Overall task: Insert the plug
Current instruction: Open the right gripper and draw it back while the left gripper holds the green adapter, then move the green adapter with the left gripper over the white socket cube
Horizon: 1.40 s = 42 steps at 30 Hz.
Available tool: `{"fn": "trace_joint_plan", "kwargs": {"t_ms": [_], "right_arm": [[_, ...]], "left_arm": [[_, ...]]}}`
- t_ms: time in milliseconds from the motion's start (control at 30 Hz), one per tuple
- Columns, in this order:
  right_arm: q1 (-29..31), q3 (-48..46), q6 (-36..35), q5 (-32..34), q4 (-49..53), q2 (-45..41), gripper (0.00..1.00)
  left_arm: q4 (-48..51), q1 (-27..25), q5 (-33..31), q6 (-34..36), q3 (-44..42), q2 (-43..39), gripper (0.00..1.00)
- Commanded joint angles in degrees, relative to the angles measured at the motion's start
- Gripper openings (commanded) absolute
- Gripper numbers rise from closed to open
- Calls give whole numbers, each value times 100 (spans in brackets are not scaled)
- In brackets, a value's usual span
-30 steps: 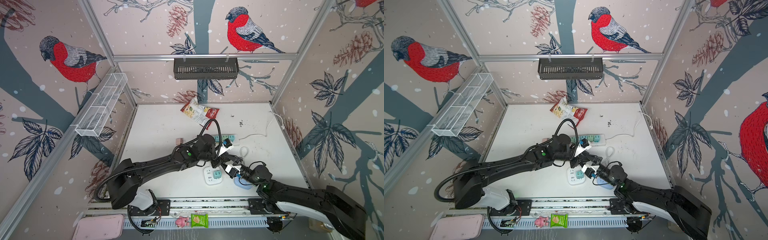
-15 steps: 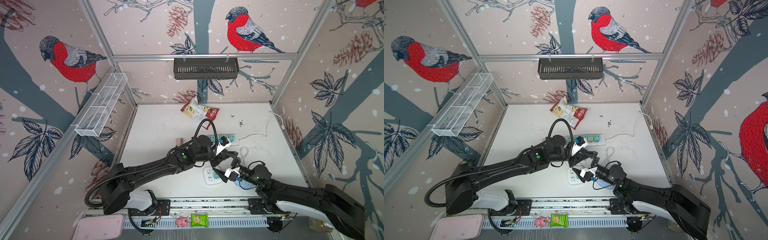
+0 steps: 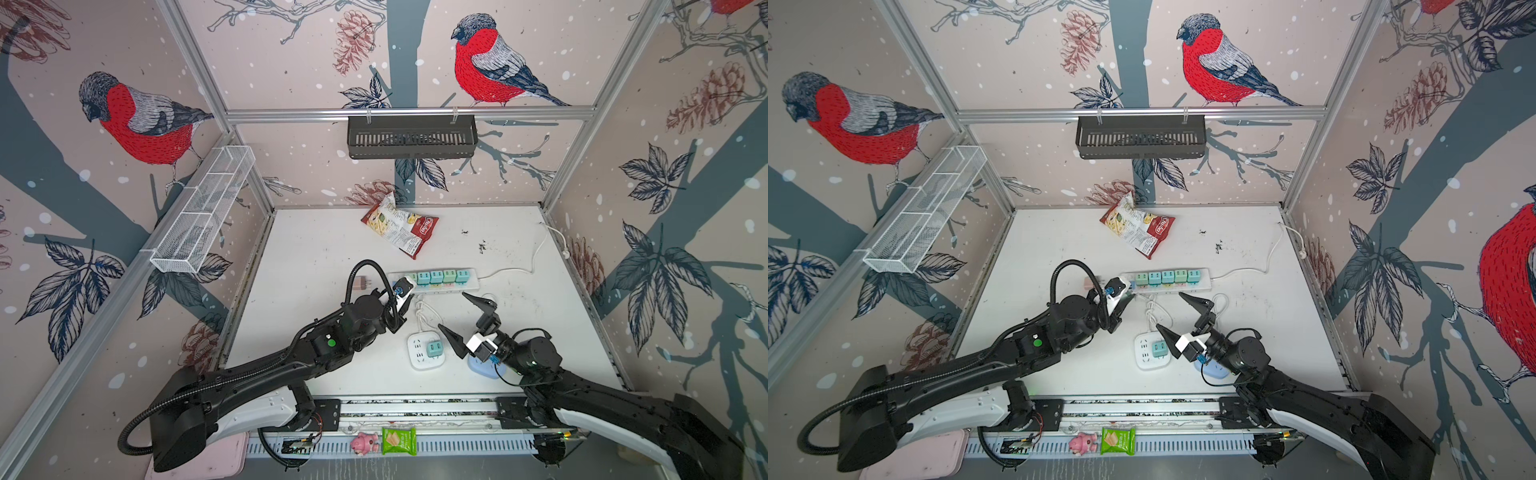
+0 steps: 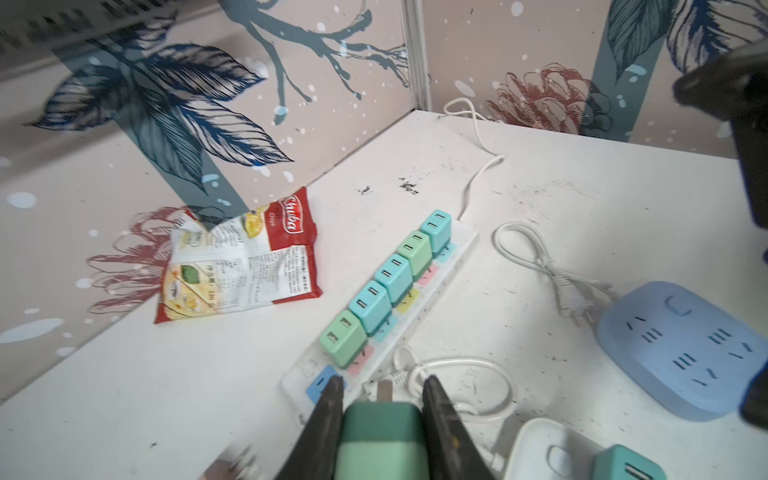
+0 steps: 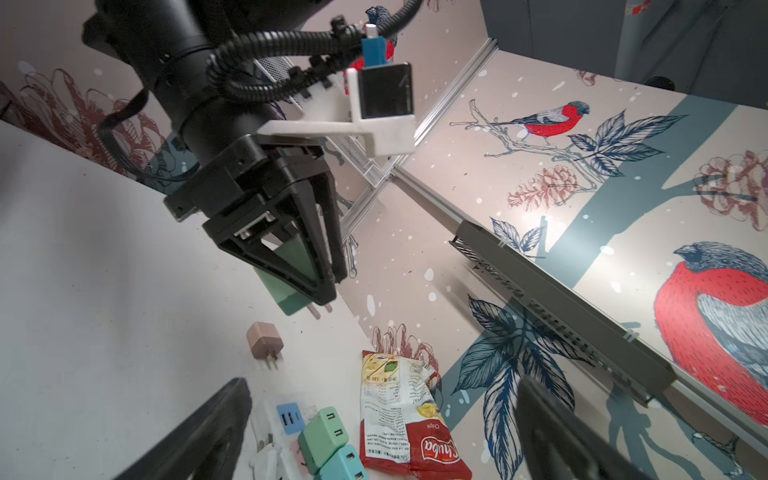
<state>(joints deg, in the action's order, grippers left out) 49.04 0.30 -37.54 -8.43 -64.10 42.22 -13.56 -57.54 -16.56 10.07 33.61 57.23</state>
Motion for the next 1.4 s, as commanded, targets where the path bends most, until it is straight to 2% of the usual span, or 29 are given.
{"fn": "trace_joint_plan", "kwargs": {"t_ms": [0,133,200,233,300,367,400,500,600,733,833,1033,1167,1367], "right_arm": [[-199,44,475,383,49,-170,100],[-669,77,1011,532,89,-359,99],[-900,100,1300,547,126,-452,100],[-995,116,1430,566,154,-487,99],[-1193,146,1705,600,230,-546,99],[-1359,125,1890,566,200,-560,100],[-1433,104,1976,550,127,-543,99],[-1600,131,2223,542,20,-433,100],[-1732,237,2374,687,152,-284,100],[-1980,271,2635,743,149,-115,100],[-2177,280,2938,920,160,-82,100],[-2643,135,3580,1393,-18,-73,99],[-2917,63,3948,1601,-106,-38,99],[-3170,102,4332,1643,-73,58,100]], "left_arm": [[-366,5,-512,434,-40,-142,0],[-177,-3,-480,702,42,51,0],[421,2,-164,1024,265,346,0],[829,-18,-206,1001,460,524,0],[2031,-47,-503,440,1127,863,0],[2852,-43,-175,230,1468,1071,0],[3180,-78,-53,111,1563,1152,0],[3651,-351,-293,-307,1656,1329,0],[3905,-798,-524,-491,1621,1369,0],[3903,-1205,-140,-565,1566,1496,0],[3840,-1251,304,-596,1528,1647,0],[3698,-1276,769,-381,1439,2007,0],[3495,-1459,904,-76,1432,2091,0],[3605,-1458,962,17,1561,2276,0]]}}
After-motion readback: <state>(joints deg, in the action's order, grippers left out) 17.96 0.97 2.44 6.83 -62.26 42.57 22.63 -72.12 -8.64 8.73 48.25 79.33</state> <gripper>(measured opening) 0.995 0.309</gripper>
